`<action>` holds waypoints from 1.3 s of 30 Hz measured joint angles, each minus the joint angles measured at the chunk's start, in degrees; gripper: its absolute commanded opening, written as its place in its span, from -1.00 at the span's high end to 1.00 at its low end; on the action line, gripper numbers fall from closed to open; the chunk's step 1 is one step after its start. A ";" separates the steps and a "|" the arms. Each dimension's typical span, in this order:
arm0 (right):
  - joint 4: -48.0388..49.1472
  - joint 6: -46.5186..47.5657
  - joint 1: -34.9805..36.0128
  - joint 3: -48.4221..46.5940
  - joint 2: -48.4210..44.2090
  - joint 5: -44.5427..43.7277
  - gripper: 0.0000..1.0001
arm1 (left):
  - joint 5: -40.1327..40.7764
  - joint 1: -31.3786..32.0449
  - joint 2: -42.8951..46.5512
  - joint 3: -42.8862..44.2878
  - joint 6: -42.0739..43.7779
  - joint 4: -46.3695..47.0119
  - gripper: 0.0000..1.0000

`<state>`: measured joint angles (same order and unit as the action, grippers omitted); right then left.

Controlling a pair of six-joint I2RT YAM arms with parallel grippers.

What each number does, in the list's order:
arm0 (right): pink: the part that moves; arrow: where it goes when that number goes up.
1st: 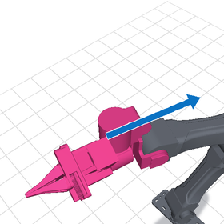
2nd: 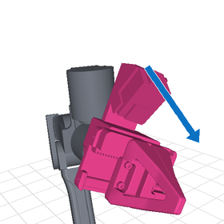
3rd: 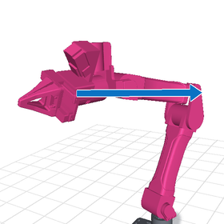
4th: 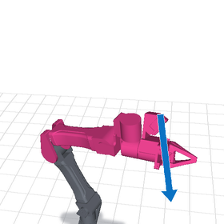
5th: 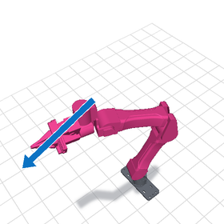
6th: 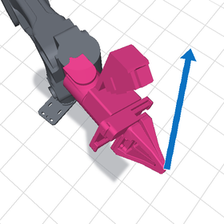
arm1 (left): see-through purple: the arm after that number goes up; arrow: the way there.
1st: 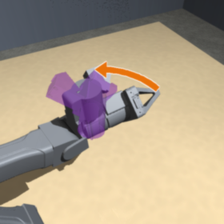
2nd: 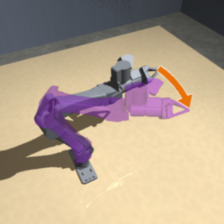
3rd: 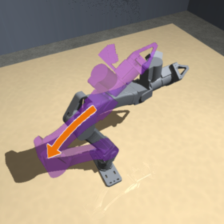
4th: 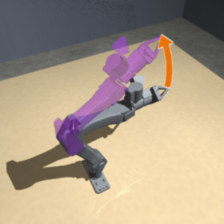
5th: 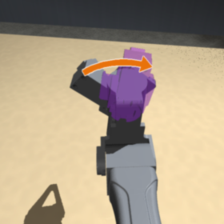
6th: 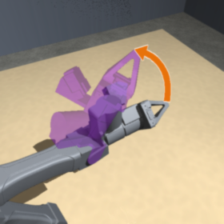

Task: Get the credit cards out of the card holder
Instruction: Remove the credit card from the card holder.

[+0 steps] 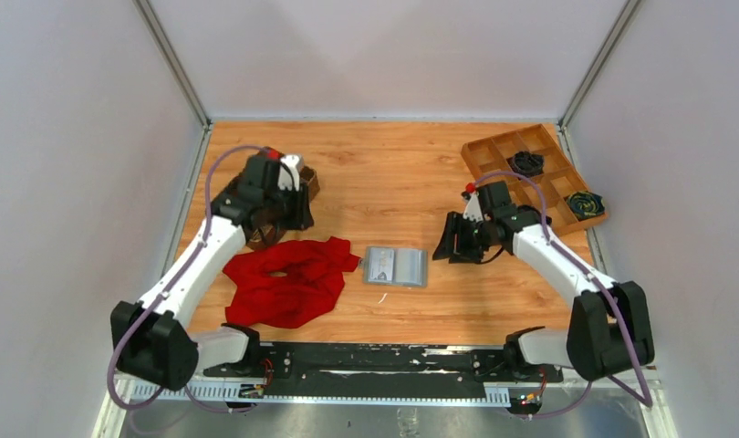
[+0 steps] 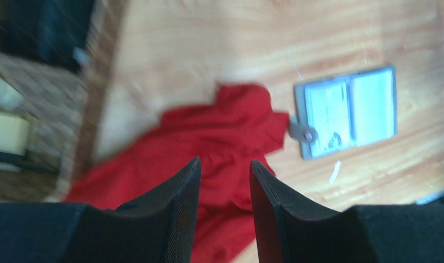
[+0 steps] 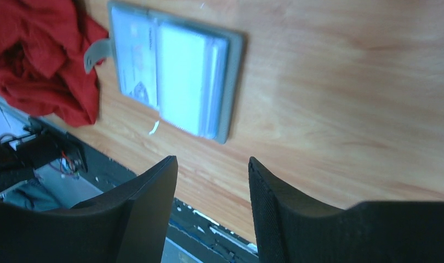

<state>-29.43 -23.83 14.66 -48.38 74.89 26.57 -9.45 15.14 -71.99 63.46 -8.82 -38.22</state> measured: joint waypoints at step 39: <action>31.19 -15.63 6.62 12.09 8.52 6.88 0.04 | -1.22 25.55 -17.22 -18.84 -31.65 36.98 0.17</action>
<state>1.76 -39.46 21.28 -36.29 83.42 33.45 -10.68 40.69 -89.21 44.62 -40.47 -1.23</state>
